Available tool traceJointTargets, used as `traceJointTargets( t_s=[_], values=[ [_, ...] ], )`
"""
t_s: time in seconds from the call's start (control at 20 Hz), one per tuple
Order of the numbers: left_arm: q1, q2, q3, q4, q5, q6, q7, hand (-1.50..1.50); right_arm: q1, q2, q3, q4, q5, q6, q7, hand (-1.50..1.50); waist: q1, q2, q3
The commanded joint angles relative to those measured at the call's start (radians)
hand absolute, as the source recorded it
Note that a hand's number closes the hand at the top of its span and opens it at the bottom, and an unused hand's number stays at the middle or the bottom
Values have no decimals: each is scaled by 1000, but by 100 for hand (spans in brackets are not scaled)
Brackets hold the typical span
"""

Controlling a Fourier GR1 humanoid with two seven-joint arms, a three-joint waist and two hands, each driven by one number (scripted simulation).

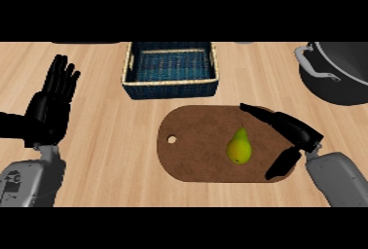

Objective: Pick the pear from the cutting board and place it in the pot

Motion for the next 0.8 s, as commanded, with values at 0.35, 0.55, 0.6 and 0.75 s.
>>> traceJointTargets(
  t_s=[0.35, 0.55, 0.6, 0.75],
  values=[
    [-26, -10, 24, 32, -31, -13, 4, 0, -76, 168, -18, 164, 150, -62, -37, -150, 3, 1, 0],
    [-26, -25, 20, 8, -37, -19, 9, 0, -43, 180, -27, 134, 177, -34, -40, -150, 1, 0, 0],
    [19, -13, 11, -114, -10, -28, 91, 0, -101, 178, -52, 231, 161, -32, -83, -150, 7, 0, 0],
    [36, -45, 6, -19, -29, -27, -10, 0, -80, 230, 12, 206, 205, -79, -136, 150, 5, 1, 0]
  ],
)
